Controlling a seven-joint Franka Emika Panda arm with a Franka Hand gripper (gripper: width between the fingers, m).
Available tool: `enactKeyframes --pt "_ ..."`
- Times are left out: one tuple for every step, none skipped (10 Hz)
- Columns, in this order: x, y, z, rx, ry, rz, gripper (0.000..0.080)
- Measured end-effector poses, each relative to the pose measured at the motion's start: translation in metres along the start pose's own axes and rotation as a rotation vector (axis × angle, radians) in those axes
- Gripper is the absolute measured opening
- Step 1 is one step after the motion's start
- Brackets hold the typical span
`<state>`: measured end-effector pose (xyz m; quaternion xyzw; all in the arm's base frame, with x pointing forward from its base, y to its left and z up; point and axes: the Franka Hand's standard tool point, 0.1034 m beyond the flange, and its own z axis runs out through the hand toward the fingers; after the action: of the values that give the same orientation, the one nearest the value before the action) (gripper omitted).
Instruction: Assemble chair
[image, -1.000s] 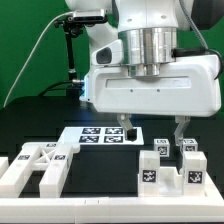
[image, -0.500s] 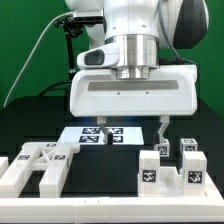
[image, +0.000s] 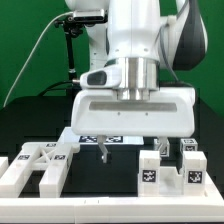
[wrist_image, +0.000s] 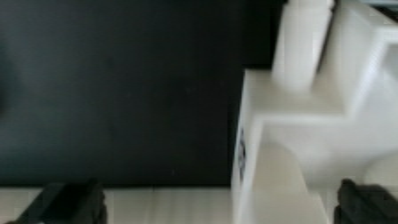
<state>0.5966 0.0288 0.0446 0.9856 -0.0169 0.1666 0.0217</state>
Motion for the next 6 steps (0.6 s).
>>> enactKeyframes --pt "-0.002 -0.004 0.011 -0.005 0.005 -0.004 0.0649" --pt "-0.004 -0.006 0.019 -0.009 0.009 -0.005 0.0649" --pt "-0.003 -0.006 0.027 -0.014 0.015 -0.008 0.0649" --pt "-0.004 -0.009 0.032 -0.016 0.015 -0.002 0.0649" --pt "-0.005 -0.010 0.034 -0.016 0.013 0.006 0.0649" --pt "-0.005 -0.009 0.033 -0.016 0.014 0.006 0.0649"
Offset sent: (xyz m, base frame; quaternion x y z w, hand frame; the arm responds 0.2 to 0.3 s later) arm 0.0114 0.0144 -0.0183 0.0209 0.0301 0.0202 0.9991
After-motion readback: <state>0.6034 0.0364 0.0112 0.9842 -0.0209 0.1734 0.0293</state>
